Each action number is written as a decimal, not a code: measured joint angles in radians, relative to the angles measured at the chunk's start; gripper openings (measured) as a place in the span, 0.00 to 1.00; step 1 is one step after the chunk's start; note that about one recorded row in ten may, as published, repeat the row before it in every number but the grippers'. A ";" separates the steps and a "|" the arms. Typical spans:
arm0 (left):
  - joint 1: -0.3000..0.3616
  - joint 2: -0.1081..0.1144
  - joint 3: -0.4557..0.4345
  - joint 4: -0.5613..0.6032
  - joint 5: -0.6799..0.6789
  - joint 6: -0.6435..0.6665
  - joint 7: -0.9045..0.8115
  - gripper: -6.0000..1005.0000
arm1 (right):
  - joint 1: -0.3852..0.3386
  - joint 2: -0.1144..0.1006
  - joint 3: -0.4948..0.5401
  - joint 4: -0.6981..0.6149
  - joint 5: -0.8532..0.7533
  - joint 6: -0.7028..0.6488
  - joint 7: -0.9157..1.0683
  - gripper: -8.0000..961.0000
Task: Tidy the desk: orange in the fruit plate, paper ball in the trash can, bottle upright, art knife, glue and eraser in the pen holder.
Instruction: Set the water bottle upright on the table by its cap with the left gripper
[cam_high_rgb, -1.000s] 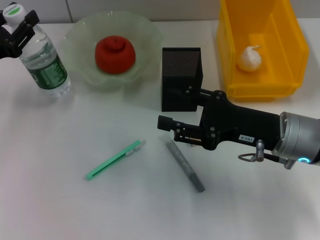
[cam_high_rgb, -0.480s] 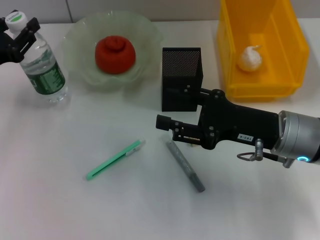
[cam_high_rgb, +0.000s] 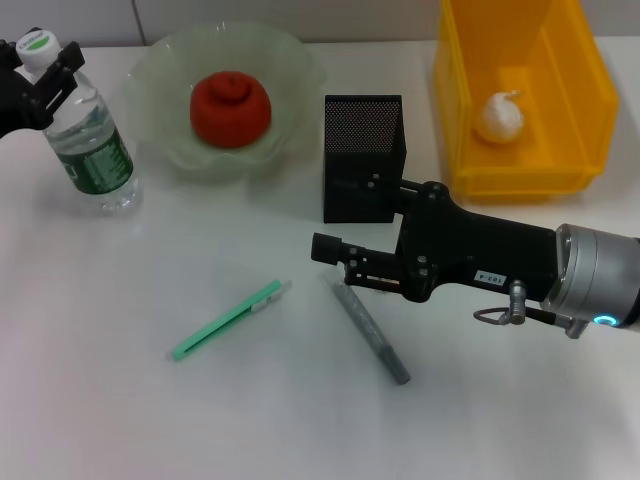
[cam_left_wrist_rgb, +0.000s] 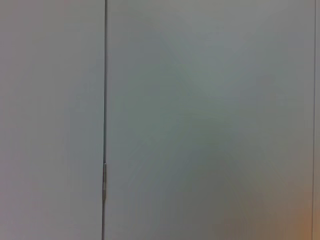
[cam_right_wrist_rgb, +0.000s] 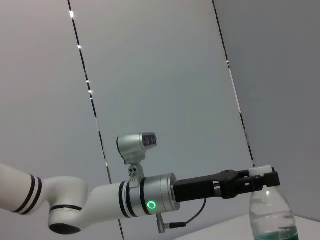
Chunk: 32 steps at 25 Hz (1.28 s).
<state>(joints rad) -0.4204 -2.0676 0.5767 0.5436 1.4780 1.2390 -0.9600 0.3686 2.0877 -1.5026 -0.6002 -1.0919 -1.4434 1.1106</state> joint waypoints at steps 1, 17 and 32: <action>0.000 0.000 0.000 0.000 0.000 0.000 0.000 0.56 | 0.000 0.000 0.000 0.000 0.000 0.000 0.000 0.72; -0.003 0.002 0.006 -0.027 0.001 -0.013 0.029 0.59 | -0.001 0.000 0.001 0.000 0.000 0.000 0.000 0.72; -0.006 0.003 0.037 -0.018 0.000 -0.013 0.017 0.62 | 0.002 0.000 0.007 0.000 0.000 0.000 0.002 0.72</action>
<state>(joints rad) -0.4265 -2.0646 0.6135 0.5261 1.4775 1.2260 -0.9429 0.3708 2.0877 -1.4956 -0.5998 -1.0923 -1.4434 1.1128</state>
